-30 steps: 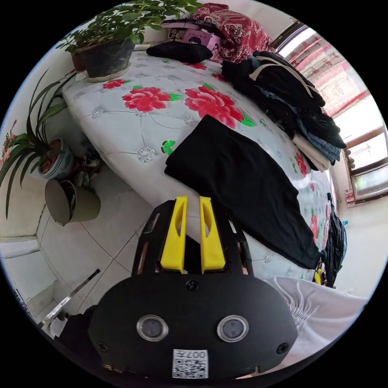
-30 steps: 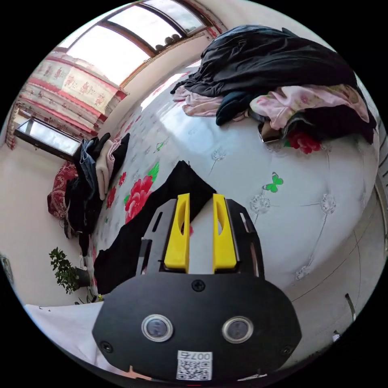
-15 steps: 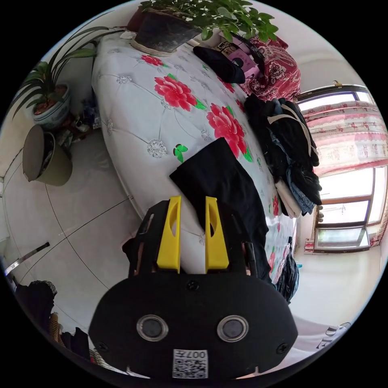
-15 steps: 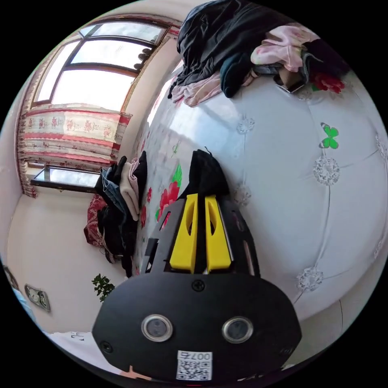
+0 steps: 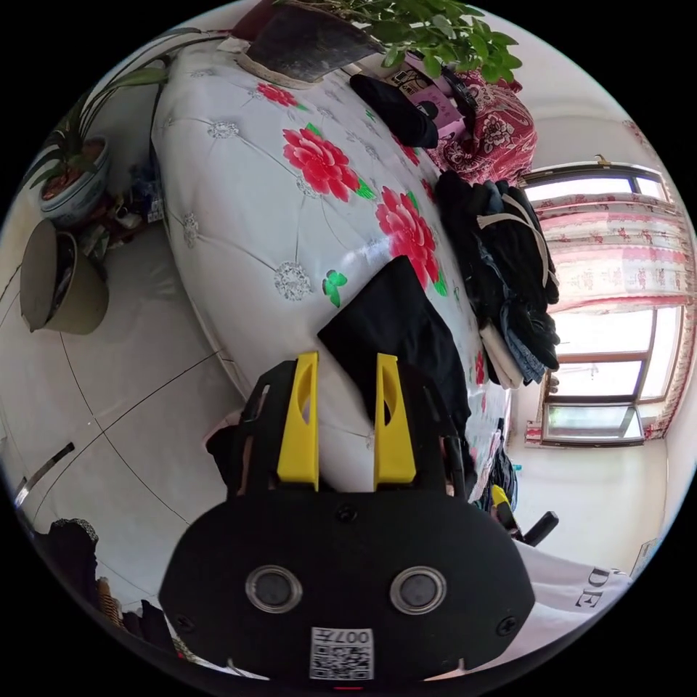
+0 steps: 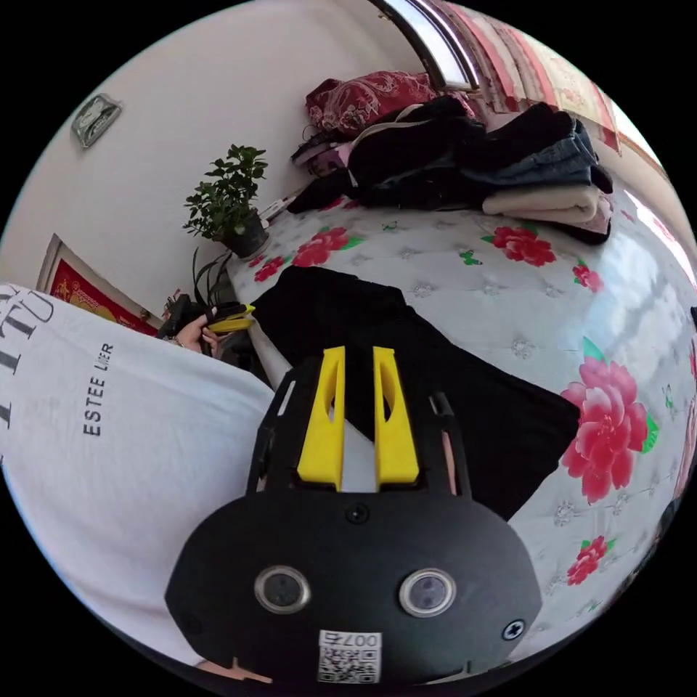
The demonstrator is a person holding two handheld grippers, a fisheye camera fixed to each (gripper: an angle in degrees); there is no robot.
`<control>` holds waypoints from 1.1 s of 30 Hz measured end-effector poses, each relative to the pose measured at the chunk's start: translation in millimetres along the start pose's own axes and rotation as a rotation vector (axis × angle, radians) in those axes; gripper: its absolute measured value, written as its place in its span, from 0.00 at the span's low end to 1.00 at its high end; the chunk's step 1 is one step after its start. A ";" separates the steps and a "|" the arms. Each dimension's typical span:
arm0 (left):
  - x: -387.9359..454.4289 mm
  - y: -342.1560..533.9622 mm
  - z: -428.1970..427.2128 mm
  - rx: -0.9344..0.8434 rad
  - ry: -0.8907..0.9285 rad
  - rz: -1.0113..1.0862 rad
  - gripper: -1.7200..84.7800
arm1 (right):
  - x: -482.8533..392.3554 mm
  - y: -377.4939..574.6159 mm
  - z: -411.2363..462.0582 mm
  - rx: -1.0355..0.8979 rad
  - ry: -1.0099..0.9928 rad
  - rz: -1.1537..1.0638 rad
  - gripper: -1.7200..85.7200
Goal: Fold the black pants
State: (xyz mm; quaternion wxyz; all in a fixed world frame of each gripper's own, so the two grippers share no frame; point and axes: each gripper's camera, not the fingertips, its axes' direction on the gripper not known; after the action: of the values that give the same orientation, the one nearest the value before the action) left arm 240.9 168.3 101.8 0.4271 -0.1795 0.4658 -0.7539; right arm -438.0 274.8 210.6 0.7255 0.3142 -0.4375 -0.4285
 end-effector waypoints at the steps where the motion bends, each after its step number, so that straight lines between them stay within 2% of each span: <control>1: -2.0 -2.8 1.1 0.001 0.016 -0.002 0.15 | -7.2 -1.3 17.3 -0.041 -0.028 0.005 0.04; 5: -5.1 -9.5 6.9 0.012 0.050 -0.013 0.14 | -10.0 -2.6 19.7 -0.094 -0.016 0.014 0.03; 10: -3.0 -17.4 23.2 0.043 0.074 -0.038 0.08 | 27.0 9.5 -10.0 0.009 -0.028 0.250 0.02; 14: 23.2 -25.2 29.1 0.091 0.099 0.026 0.07 | 28.6 21.6 -27.0 0.087 0.036 0.326 0.02; 17: 87.8 -32.8 26.5 0.108 0.111 0.258 0.07 | 29.9 31.4 -39.9 0.117 0.047 0.371 0.02; 20: 186.4 -25.6 24.6 0.089 0.200 0.587 0.04 | 38.8 45.2 -57.7 0.152 0.073 0.447 0.02; 22: 277.5 3.5 32.8 0.009 0.318 0.894 0.02 | 47.6 60.6 -77.2 0.222 0.093 0.520 0.02; 23: 299.7 14.6 37.6 -0.024 0.343 0.974 0.02 | 50.0 64.7 -81.7 0.240 0.098 0.538 0.02; 25: 373.7 69.0 71.4 -0.235 0.451 1.269 0.02 | 60.7 81.4 -96.2 0.301 0.112 0.617 0.02; 26: 386.6 83.4 82.9 -0.298 0.486 1.319 0.02 | 63.5 85.7 -99.1 0.315 0.111 0.639 0.02; 28: 415.3 137.2 139.0 -0.549 0.593 1.393 0.03 | 72.5 102.6 -108.5 0.383 0.096 0.716 0.03; 31: 417.6 183.7 197.2 -0.793 0.524 1.388 0.05 | 81.1 117.0 -111.2 0.412 0.065 0.784 0.04; 33: 409.5 190.8 205.0 -0.817 0.470 1.403 0.06 | 84.2 121.6 -110.9 0.410 0.058 0.808 0.05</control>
State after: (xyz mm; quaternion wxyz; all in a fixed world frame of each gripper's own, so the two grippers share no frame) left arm 235.2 -314.9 -10.8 0.5899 0.1724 0.7820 -0.1040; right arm -274.5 261.3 295.8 0.7691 0.2675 -0.5804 -0.0066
